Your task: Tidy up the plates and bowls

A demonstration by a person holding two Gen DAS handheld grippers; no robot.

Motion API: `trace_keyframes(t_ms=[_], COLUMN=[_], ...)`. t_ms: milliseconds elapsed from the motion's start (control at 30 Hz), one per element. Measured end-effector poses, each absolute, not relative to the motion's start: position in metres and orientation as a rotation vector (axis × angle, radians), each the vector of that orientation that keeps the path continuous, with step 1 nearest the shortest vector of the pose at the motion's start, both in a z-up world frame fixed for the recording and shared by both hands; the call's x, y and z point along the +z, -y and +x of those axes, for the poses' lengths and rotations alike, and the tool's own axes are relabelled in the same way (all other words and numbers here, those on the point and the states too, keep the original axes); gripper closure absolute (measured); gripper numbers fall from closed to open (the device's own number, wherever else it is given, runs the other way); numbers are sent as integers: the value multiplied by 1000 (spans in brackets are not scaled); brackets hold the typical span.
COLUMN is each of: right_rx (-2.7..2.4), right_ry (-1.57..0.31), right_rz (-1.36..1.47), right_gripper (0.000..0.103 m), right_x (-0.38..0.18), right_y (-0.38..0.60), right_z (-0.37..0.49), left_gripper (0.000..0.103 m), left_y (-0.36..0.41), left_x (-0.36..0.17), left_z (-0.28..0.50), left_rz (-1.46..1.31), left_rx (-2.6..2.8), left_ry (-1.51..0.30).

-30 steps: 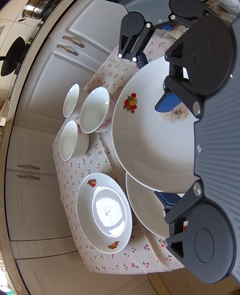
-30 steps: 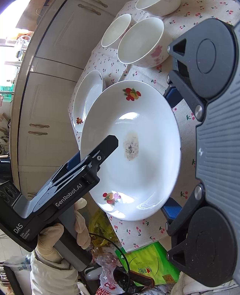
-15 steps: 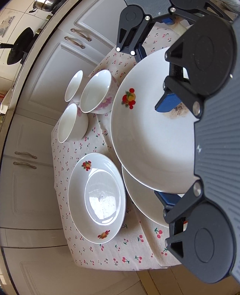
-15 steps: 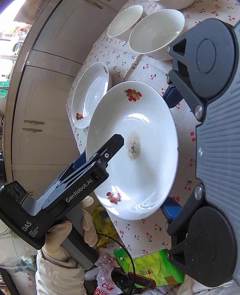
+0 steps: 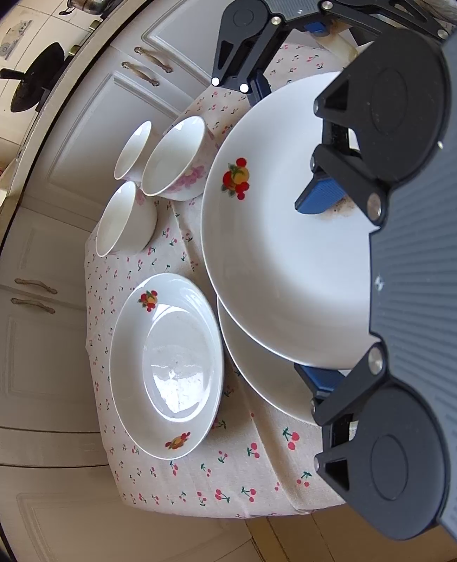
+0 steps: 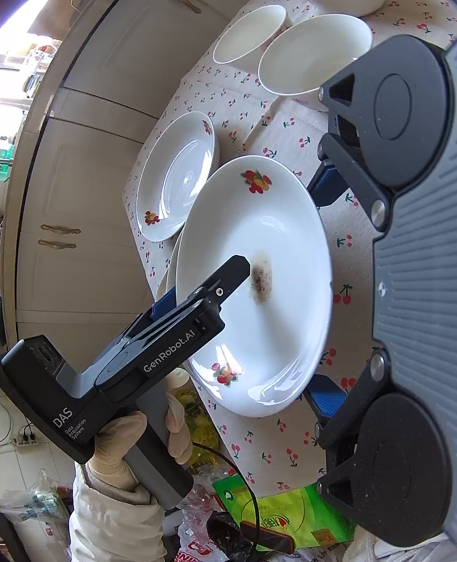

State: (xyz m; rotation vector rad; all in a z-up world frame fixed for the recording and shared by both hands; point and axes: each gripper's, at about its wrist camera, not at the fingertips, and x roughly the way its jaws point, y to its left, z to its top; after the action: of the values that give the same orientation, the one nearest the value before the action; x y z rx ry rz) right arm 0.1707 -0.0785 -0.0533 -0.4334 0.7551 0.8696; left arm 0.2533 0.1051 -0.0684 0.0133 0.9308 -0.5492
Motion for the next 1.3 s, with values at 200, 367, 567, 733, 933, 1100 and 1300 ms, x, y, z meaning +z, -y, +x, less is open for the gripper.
trace_keyframes(t_ms=[200, 367, 567, 733, 933, 1100, 1300], right_rx=[870, 866, 856, 844, 838, 830, 787], right_ry=[-782, -813, -850, -868, -873, -875, -873], right_rz=[-426, -404, -404, -404, -415, -421, -434], right_gripper=[0, 0, 0, 0, 0, 0, 0], right_x=[-53, -53, -52, -50, -49, -49, -53], right_y=[73, 70, 66, 63, 60, 58, 57], right_z=[173, 177, 178, 177, 177, 177, 178], left_gripper=[15, 15, 15, 15, 15, 15, 13], left_y=[-104, -106, -110, -112, -117, -118, -120], left_x=[-71, -72, -69, -68, -64, -63, -57], left_z=[256, 259, 262, 262, 261, 260, 256], left_rz=[44, 50, 39, 32, 32, 34, 44], left_rx=[-546, -540, -541, -538, -533, -526, -507], left_ry=[-944, -946, -943, -938, -913, -905, -876])
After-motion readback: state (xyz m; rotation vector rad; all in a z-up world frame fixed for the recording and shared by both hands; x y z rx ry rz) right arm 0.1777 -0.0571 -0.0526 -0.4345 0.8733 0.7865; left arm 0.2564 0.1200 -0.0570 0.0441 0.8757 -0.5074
